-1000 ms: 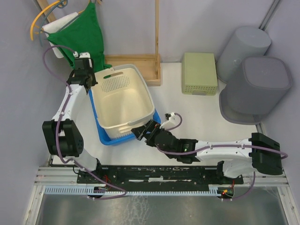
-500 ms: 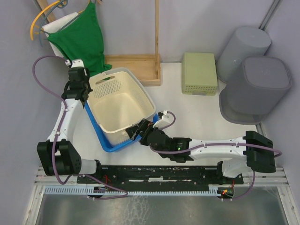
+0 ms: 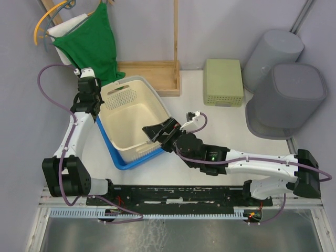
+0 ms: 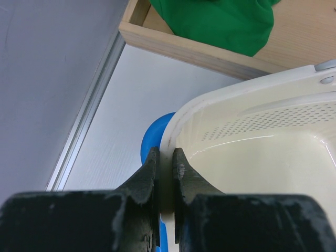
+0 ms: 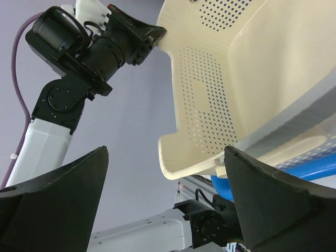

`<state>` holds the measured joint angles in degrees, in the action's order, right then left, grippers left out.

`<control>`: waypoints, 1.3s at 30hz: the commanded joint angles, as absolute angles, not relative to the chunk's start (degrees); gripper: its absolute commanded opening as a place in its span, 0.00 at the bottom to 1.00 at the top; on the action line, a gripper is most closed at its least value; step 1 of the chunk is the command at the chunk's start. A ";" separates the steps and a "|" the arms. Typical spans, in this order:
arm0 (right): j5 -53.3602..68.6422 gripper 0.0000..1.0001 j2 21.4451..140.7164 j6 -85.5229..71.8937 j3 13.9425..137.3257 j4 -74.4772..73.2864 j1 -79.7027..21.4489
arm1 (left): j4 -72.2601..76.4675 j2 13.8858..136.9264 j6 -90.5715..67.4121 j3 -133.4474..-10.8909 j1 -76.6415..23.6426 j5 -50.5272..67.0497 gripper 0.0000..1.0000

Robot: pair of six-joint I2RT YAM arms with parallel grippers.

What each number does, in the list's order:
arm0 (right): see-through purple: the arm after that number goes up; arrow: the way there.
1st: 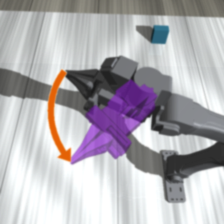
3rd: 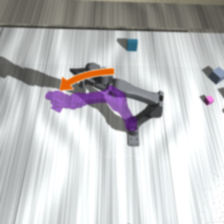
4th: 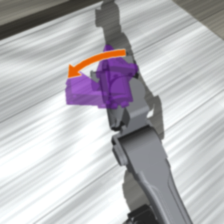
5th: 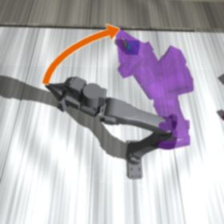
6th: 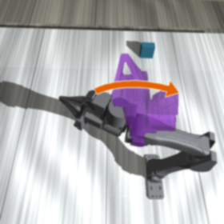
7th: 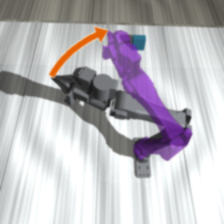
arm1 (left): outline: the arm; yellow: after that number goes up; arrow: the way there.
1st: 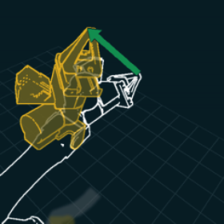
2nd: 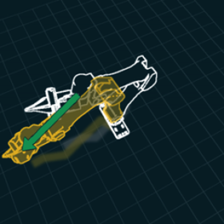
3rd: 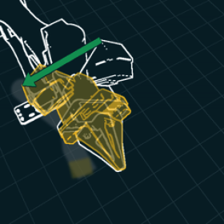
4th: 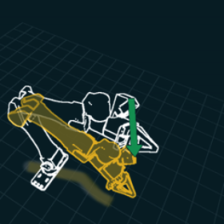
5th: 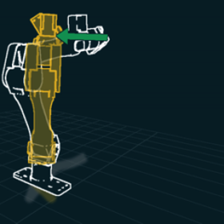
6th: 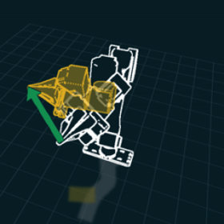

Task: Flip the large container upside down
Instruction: Pick up the container from the container.

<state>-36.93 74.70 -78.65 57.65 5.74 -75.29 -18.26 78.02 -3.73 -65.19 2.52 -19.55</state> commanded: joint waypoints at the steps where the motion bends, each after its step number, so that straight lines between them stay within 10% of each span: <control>1: -36.50 1.00 74.27 -80.36 56.84 6.32 -74.33 | -16.92 78.04 0.05 -64.81 2.20 -20.19 0.03; 39: -37.92 1.00 81.85 -82.33 57.07 9.10 -75.47 | -18.90 76.80 0.62 -64.16 2.18 -16.45 0.03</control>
<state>-38.13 82.26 -81.60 52.49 7.81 -75.29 -18.35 77.95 -3.60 -65.17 2.55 -18.04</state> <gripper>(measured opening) 0.999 0.119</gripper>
